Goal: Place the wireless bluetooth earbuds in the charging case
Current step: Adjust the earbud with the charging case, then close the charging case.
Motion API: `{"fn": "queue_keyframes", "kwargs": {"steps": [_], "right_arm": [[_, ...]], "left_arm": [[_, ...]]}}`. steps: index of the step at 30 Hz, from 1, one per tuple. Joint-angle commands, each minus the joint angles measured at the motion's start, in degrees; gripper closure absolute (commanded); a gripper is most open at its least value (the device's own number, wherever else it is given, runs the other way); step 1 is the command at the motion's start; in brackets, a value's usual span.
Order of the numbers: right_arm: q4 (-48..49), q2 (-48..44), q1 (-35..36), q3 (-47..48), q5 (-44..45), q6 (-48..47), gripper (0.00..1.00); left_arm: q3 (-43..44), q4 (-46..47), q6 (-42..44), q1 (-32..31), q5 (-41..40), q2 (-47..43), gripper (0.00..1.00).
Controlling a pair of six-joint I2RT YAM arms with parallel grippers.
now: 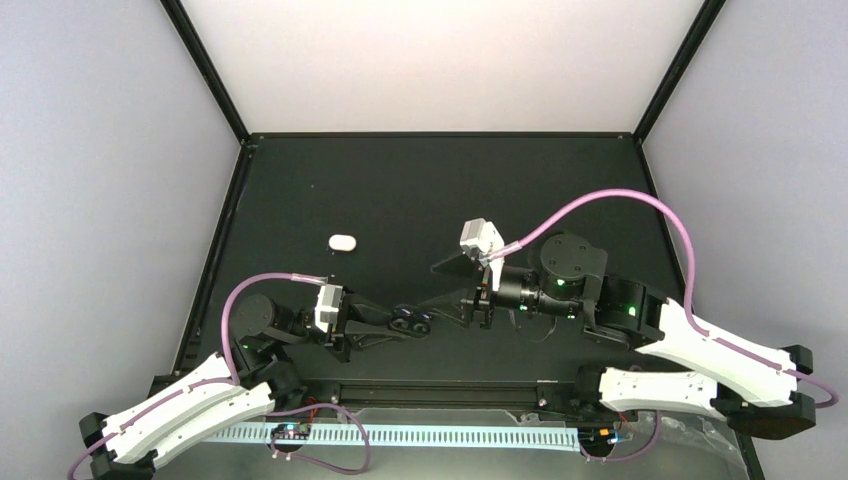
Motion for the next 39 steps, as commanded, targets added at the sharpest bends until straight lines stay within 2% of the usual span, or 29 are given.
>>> {"fn": "queue_keyframes", "kwargs": {"steps": [1,17,30,39], "right_arm": [[3.4,0.4,-2.8,-1.7,-8.7,5.1,0.35],[8.5,1.8,-5.8,-6.4,-17.3,10.2,0.37],[20.8,0.8,-11.1,-13.7,-25.9,20.9,0.37],[24.2,1.5,-11.2,-14.6,-30.2,22.8,0.36]], "left_arm": [[1.7,1.6,-0.2,-0.3,0.0,-0.4,0.99],[1.7,2.0,-0.4,-0.3,-1.0,-1.3,0.98],[1.4,2.3,0.0,-0.3,-1.8,-1.0,0.98],[1.3,2.0,0.4,-0.3,-2.2,-0.8,0.98]]}}
